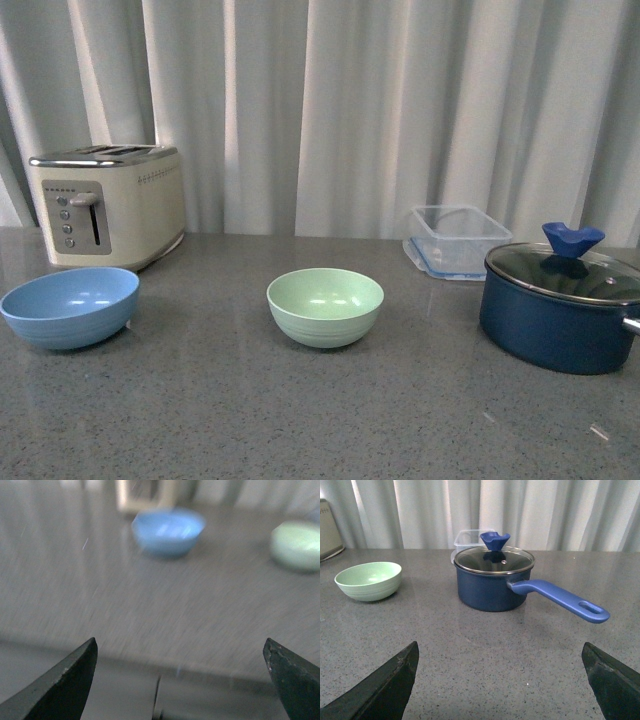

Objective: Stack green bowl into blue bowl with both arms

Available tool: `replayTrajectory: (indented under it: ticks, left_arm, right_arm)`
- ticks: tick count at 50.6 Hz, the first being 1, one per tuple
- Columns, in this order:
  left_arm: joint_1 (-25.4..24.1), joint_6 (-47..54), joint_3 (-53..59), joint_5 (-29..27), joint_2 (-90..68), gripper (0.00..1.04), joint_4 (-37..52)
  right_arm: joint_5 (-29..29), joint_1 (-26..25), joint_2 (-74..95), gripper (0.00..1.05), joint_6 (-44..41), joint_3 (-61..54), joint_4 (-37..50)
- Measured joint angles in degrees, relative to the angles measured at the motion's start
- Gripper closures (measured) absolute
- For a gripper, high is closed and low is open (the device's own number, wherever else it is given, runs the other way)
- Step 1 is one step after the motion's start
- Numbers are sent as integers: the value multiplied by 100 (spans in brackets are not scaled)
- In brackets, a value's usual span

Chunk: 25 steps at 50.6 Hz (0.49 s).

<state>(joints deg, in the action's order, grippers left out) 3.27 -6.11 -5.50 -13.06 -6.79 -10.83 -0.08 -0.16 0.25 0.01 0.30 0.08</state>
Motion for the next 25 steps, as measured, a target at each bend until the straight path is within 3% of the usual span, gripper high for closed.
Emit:
replayTrajectory:
  ticks: [2, 5, 17, 25]
  left_arm:
    - [24, -385, -332, -654, -680, 7, -555]
    - [-153, -649, -540, -1001, -1434, 7, -605]
    - [-979, -636, -1298, -302, -3576, 7, 1075]
    - [-1421, -391, -2308, 114, -5128, 7, 1392]
  right_arm:
    - [2, 0, 0, 10, 0, 0, 0]
    - [2, 0, -4, 10, 0, 0, 0]
    - [-2, 0, -4, 10, 0, 0, -4]
    - [0, 0, -4, 10, 0, 0, -4]
